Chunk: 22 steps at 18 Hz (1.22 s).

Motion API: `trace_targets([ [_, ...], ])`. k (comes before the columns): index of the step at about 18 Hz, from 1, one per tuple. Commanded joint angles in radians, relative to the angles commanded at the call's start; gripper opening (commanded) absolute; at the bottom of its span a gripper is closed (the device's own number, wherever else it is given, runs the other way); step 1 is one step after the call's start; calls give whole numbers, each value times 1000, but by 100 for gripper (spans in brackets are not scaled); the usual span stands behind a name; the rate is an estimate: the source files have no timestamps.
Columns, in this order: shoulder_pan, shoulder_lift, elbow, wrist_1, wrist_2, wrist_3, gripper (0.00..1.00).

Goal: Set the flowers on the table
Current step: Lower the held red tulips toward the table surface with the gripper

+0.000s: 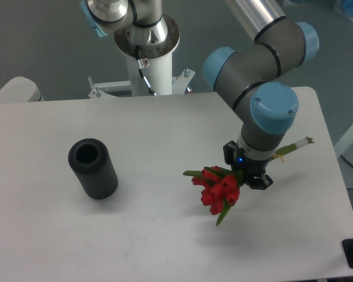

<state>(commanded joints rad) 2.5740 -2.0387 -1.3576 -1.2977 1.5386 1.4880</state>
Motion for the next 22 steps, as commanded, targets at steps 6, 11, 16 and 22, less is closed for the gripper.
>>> trace_targets([
  [6, -14, 2, -9, -8, 2, -72, 4],
  [11, -74, 5, -73, -9, 34, -280, 3],
  [16, -123, -34, -97, 24, 37, -474, 3],
  [22, -150, -86, -103, 43, 31, -495, 9],
])
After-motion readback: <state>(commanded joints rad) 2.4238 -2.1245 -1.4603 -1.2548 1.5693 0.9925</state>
